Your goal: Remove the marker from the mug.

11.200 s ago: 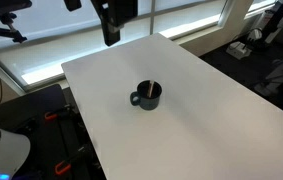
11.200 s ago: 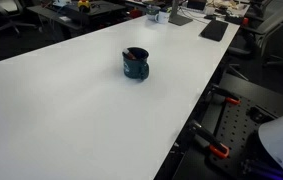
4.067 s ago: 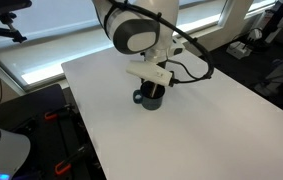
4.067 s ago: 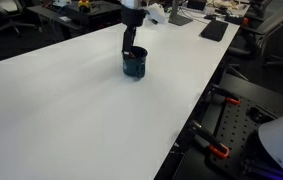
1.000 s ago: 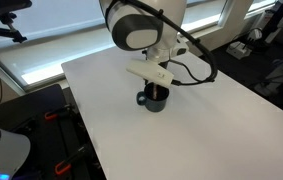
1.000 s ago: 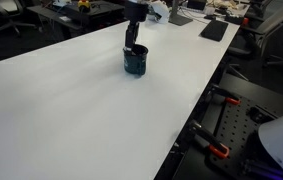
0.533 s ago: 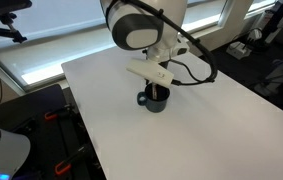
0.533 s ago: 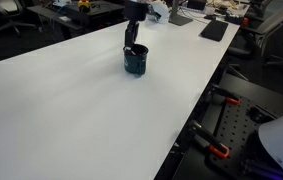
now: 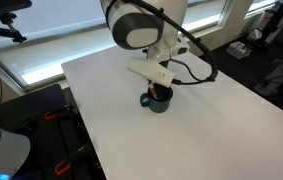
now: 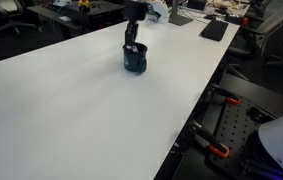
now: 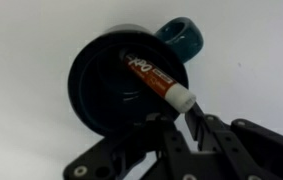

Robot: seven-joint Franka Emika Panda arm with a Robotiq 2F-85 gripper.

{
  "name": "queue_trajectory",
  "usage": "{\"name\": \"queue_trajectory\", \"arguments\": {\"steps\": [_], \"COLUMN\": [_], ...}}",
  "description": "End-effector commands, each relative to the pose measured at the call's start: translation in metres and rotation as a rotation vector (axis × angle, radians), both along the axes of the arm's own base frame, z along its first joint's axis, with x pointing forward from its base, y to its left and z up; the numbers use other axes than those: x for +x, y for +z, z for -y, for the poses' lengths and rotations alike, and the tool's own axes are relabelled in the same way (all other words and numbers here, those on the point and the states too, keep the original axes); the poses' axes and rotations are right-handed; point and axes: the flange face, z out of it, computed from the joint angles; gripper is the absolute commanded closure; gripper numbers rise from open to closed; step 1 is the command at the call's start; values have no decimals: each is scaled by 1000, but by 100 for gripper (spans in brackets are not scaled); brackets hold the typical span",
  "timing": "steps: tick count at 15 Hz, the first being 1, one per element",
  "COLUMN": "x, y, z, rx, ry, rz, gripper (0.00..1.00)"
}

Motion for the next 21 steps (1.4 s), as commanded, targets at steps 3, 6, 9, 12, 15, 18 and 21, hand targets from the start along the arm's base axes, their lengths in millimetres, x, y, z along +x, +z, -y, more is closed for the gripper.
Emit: {"name": "queue_trajectory", "arguments": {"steps": [3, 6, 9, 12, 15, 18, 21], "x": [1, 1, -1, -2, 0, 4, 6], "y": [9, 12, 17, 26, 42, 58, 65], "z": [-1, -1, -2, -2, -1, -1, 3], "rx": [12, 10, 7, 1, -8, -13, -31], "ry": [11, 10, 16, 17, 16, 22, 36], "rz": [-3, 3, 13, 21, 45, 83, 90], "gripper": [89, 62, 42, 19, 0, 0, 0]}}
